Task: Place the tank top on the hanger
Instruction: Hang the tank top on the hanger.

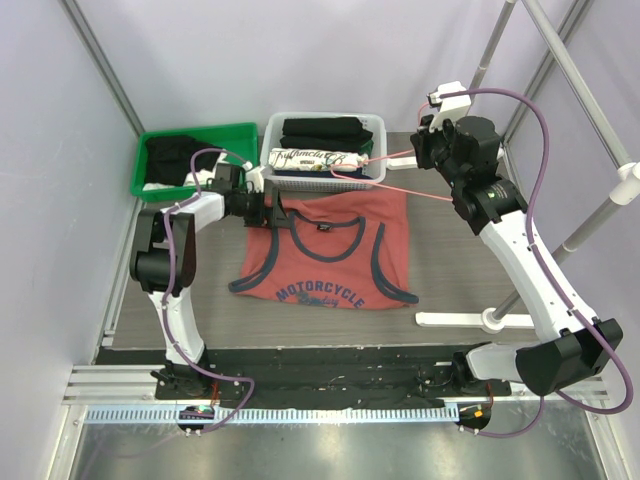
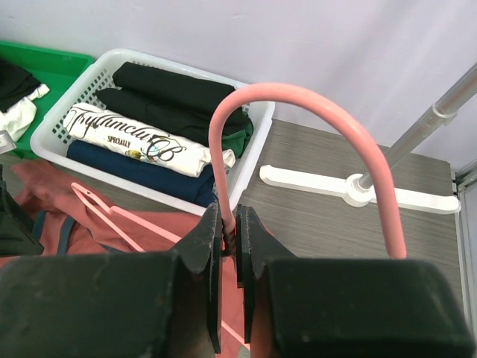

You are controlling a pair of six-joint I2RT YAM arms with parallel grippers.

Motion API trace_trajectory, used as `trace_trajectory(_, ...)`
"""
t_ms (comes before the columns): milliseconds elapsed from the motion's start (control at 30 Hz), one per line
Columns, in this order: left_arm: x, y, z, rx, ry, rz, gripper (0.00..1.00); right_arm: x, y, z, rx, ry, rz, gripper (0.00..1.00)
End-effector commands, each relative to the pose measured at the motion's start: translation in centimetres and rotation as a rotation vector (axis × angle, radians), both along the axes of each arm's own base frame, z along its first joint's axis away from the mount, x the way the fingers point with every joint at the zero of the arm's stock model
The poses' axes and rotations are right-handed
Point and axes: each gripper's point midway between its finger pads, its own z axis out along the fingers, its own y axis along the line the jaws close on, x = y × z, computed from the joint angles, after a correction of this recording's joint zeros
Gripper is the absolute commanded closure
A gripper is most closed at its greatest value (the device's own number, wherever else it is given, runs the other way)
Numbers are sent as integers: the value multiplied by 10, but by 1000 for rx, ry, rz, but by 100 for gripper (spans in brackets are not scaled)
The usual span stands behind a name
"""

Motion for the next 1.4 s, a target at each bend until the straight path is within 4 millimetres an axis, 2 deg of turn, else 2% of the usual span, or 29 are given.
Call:
trace_trajectory(0,12,-10,13,-41,-45,-21,16,-9,-3,29,18,-85,6,99)
trace_trajectory(167,10,-11,17,-44,-48,-32,23,-9,-2,30,18,-88,9,99)
trace_trajectory(300,9,-10,23,-38,-59,-44,24,-9,-3,31,18,-88,9,99)
trace_trajectory(967,-4,-8,38,-27,-50,-104,23,-11,-3,32,18,-89,13,99)
trace_trajectory(1367,-9,-10,39,-32,-30,-134,20,-10,-2,32,20,-87,15,99)
